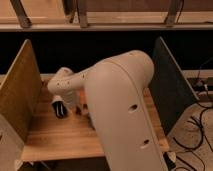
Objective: Place the pepper in the ceramic bowl
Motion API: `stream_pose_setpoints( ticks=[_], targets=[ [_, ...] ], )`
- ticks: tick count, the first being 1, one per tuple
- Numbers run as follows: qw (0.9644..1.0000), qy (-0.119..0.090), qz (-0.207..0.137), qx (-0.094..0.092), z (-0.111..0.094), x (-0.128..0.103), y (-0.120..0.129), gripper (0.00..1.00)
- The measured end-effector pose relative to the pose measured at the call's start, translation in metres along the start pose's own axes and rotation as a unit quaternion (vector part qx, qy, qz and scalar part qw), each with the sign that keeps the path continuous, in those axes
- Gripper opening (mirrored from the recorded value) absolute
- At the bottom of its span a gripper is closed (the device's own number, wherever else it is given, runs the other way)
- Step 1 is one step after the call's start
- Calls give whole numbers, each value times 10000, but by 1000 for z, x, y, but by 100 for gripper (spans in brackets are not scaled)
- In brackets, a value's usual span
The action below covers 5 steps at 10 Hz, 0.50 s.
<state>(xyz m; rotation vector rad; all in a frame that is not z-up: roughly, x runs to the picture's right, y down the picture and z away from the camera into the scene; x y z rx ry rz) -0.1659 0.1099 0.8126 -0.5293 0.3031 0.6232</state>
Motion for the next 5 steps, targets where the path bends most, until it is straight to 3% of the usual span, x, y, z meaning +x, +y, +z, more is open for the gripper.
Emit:
stream_pose_setpoints(
  ticks=[2, 5],
  targets=[
    [9987, -193, 27, 478, -30, -8, -19, 0],
    [9942, -255, 88, 1038, -53, -13, -54, 0]
  ],
)
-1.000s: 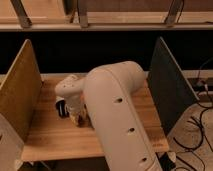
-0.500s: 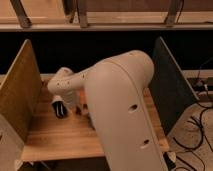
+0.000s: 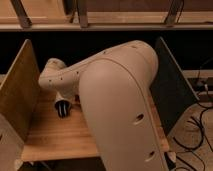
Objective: Place the pepper in the ceramic bowl
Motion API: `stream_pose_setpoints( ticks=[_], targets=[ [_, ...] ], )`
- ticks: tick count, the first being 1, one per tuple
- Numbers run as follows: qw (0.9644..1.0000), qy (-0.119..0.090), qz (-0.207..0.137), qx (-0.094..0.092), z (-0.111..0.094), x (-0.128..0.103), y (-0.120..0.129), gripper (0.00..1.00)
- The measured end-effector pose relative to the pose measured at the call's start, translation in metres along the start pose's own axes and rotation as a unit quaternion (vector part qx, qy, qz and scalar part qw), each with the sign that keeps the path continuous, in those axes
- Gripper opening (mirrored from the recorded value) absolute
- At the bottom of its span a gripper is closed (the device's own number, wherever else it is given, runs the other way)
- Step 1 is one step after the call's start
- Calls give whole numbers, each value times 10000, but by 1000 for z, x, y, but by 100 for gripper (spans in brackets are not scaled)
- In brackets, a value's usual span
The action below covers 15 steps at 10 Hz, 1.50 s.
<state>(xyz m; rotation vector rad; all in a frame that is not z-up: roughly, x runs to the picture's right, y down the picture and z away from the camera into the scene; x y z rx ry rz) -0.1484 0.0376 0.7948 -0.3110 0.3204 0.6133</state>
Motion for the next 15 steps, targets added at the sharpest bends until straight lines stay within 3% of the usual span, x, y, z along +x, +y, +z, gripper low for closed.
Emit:
stream_pose_setpoints(
  ticks=[2, 3, 5, 7, 9, 14, 15],
  targets=[
    [9997, -64, 14, 221, 1, -1, -24, 0],
    [9994, -217, -14, 274, 3, -4, -37, 0],
    [9977, -634, -67, 222, 5, -11, -55, 0],
    [9934, -1138, -76, 99, 6, -16, -72, 3],
    [9921, -1247, -104, 63, 4, -19, -71, 22],
    [9920, -1257, -120, 56, 4, -20, -69, 72],
    [9920, -1256, -120, 57, 4, -20, -69, 77]
  ],
)
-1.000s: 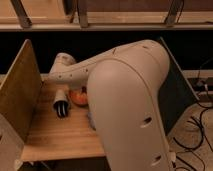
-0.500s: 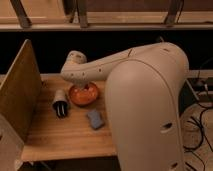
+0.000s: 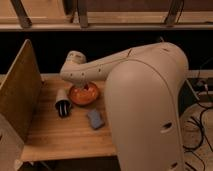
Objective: Place the pepper in the ceramic bowl
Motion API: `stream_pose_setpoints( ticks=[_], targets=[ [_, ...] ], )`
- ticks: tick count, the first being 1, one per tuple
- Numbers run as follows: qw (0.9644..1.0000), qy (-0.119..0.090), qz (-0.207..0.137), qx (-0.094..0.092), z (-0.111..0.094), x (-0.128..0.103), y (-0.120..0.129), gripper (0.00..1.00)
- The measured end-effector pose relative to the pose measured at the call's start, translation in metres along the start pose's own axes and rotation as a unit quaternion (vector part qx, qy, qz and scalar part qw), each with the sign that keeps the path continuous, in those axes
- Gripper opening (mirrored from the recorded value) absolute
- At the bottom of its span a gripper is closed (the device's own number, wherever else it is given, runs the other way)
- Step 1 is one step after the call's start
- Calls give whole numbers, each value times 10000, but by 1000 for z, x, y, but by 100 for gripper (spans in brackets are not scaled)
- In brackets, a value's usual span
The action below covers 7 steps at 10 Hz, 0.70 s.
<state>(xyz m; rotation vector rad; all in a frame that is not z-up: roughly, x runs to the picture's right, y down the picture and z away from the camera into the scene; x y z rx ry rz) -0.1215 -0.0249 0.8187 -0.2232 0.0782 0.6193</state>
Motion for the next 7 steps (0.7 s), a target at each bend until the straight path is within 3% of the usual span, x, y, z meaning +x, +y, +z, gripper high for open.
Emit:
stream_pose_setpoints(
  ticks=[7],
  targets=[
    [10000, 3, 4, 1, 0, 0, 0, 80]
  ],
)
